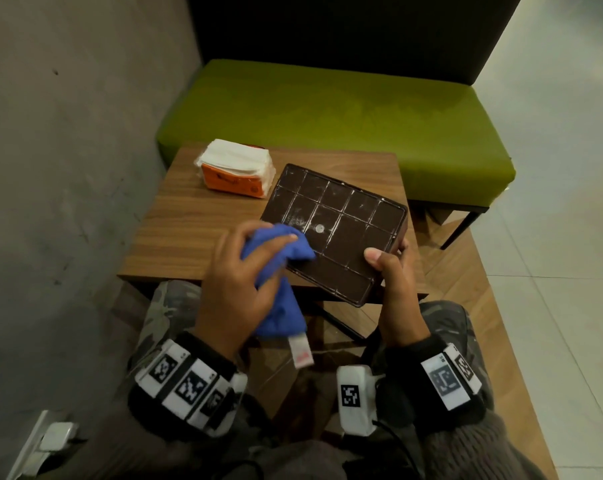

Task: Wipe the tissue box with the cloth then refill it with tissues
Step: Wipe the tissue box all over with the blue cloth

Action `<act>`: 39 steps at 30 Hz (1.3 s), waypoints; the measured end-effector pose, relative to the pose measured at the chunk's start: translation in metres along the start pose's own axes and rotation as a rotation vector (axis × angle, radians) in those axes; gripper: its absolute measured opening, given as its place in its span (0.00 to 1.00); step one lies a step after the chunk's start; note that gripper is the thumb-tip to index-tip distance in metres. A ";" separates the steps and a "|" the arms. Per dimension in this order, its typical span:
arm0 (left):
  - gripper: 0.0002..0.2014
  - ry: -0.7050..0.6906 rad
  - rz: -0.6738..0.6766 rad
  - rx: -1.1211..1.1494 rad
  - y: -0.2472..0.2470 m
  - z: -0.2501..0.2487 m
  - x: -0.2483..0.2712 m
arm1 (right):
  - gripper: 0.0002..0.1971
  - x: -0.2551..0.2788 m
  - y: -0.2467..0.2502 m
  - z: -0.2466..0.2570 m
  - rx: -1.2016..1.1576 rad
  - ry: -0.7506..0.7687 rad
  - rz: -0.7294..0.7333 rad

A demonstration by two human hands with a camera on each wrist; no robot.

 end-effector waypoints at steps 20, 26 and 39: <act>0.16 0.234 -0.118 0.152 0.001 0.018 -0.018 | 0.45 -0.012 0.014 0.011 -0.046 -0.017 0.042; 0.39 0.798 0.282 0.853 -0.010 0.027 -0.009 | 0.45 -0.017 0.019 0.007 0.021 -0.156 0.116; 0.47 1.273 0.248 1.320 -0.043 0.011 0.003 | 0.66 -0.004 -0.002 0.000 -0.062 -0.108 0.226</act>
Point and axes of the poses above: each hand's wrist, its own x-axis away from the middle knuckle, its own y-axis out of the back of the hand, z = x × y, the point moved 2 cm from there along -x, towards the middle knuckle, and after that the axes turned 6 degrees about -z, right-handed, at the moved point
